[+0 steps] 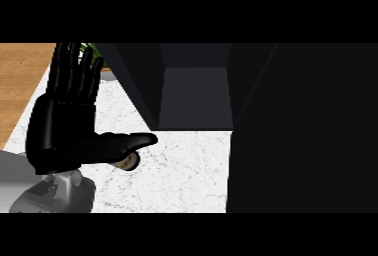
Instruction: Pick up the wine, place it into the cabinet and close the cabinet
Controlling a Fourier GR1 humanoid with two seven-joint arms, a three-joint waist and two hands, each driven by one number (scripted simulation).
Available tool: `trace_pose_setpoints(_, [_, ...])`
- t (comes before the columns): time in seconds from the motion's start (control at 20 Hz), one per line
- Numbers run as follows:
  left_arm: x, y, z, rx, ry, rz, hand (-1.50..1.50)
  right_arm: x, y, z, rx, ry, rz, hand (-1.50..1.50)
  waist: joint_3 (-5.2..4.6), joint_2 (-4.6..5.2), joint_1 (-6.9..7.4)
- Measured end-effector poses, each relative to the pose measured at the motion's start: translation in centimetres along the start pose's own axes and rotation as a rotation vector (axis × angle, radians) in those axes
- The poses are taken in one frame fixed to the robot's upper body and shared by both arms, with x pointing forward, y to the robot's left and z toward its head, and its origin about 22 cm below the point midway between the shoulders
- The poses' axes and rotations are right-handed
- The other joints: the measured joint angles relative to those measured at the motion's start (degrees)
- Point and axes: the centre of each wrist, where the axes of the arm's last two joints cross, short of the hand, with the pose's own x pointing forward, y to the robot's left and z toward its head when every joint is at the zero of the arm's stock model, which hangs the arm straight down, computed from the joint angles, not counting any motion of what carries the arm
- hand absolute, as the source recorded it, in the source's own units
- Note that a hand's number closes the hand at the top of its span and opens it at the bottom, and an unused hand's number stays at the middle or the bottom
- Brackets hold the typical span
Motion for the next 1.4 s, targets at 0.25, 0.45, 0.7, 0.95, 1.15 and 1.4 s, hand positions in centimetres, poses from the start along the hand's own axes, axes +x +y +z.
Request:
trace_pose_setpoints(0.25, [0.2, 0.1, 0.5, 0.012, 0.000, -0.009, -1.50, 0.5, 0.3, -0.4, 0.000, 0.015, 0.000, -1.50, -0.01, 0.00, 0.04])
trace_pose_setpoints(0.45, [0.5, 0.1, 1.5, 0.021, -0.001, -0.017, -1.50, 0.2, 0.3, 0.0, 0.001, 0.014, -0.004, -1.50, 0.00, -0.01, 0.05])
trace_pose_setpoints(0.7, [0.5, 0.2, 1.6, 0.044, 0.013, -0.034, -1.50, 0.4, 0.1, -0.2, -0.001, 0.016, 0.010, -1.50, 0.00, 0.00, 0.06])
trace_pose_setpoints(0.95, [0.1, 1.4, 2.3, 0.077, 0.032, -0.058, -1.50, 0.8, 0.1, -0.8, 0.001, 0.018, 0.011, -1.50, -0.01, 0.01, 0.12])
trace_pose_setpoints(1.15, [-0.4, 2.8, 3.0, 0.109, 0.046, -0.077, -1.50, 0.8, -0.4, -0.7, -0.006, 0.020, 0.024, -1.50, -0.01, 0.01, 0.12])
trace_pose_setpoints(1.4, [-0.9, 4.6, 3.9, 0.131, 0.056, -0.099, -1.50, 0.8, 0.2, -0.9, 0.000, 0.002, 0.007, -1.50, -0.01, 0.01, 0.17])
